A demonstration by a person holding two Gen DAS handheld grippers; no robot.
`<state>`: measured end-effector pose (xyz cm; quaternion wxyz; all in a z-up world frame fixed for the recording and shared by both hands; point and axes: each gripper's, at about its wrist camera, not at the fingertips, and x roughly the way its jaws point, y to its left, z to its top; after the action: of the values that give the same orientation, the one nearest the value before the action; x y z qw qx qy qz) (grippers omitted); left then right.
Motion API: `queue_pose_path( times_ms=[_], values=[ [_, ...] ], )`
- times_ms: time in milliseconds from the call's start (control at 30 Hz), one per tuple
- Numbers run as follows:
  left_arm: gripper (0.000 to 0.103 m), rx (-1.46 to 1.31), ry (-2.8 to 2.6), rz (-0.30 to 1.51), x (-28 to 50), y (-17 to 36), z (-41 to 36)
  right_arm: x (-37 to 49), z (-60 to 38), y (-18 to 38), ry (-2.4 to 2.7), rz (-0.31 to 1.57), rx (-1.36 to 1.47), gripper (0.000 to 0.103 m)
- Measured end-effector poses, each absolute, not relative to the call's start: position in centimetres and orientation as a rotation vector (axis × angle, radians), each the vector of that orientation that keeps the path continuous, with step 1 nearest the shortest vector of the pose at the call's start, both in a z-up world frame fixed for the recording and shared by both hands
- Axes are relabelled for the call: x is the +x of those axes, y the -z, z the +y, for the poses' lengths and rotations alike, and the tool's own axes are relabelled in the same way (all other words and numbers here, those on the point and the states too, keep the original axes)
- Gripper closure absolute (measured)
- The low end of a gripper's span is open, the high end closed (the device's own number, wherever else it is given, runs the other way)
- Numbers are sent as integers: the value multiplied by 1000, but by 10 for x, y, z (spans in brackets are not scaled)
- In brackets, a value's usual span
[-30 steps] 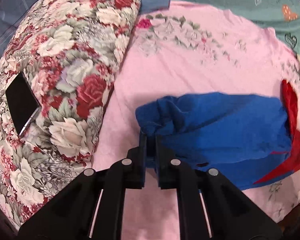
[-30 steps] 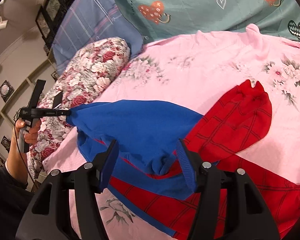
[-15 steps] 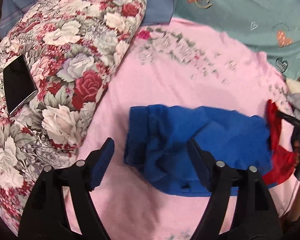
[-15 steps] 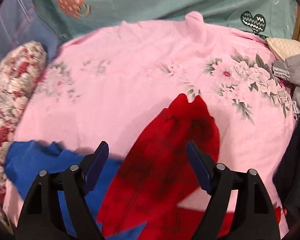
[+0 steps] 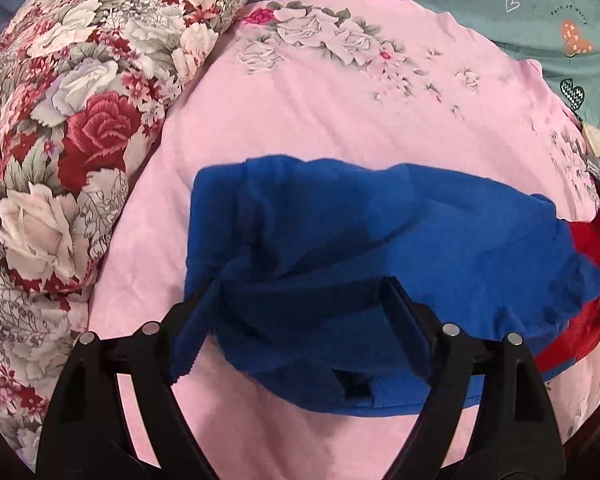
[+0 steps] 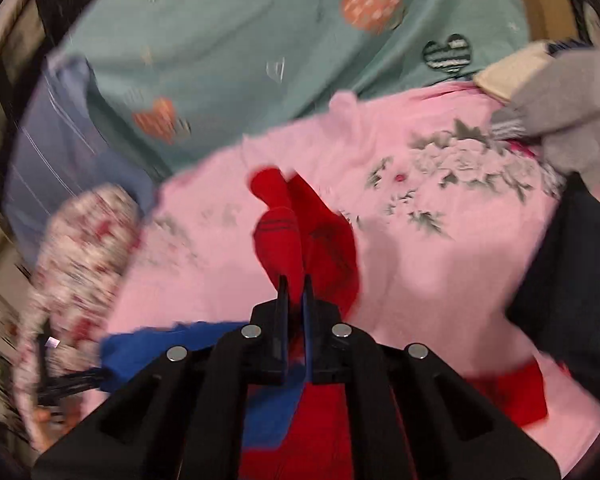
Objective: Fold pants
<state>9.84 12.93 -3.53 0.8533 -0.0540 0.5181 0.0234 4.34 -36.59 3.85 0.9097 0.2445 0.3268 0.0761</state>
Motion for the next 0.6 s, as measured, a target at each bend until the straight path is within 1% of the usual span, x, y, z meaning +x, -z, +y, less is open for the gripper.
queue_pose_path(
  times_ms=[100, 200, 267, 300, 333, 367, 400, 433, 500, 600],
  values=[
    [20, -82, -97, 1080, 102, 33, 135, 7, -400, -21, -60, 699, 555, 97],
    [20, -112, -90, 1112, 106, 37, 142, -6, -429, 39, 69, 866, 636, 97],
    [20, -112, -109, 1115, 106, 38, 142, -6, -431, 71, 139, 977, 611, 95],
    [20, -119, -104, 1116, 104, 38, 142, -7, -428, 74, 146, 981, 589, 90],
    [20, -129, -94, 1114, 102, 37, 142, -9, -426, 71, 146, 971, 572, 80],
    [20, -134, -91, 1112, 101, 38, 142, -10, -423, 65, 143, 952, 554, 72],
    [20, -135, -90, 1107, 98, 37, 141, -10, -421, 57, 145, 919, 532, 53],
    [20, -134, -91, 1104, 95, 36, 141, -11, -419, 47, 153, 882, 507, 47],
    [19, -136, -93, 1099, 90, 36, 140, -9, -418, 35, 162, 849, 481, 46],
    [17, -137, -90, 1094, 87, 38, 138, -4, -425, 37, 210, 857, 497, 47]
  ],
)
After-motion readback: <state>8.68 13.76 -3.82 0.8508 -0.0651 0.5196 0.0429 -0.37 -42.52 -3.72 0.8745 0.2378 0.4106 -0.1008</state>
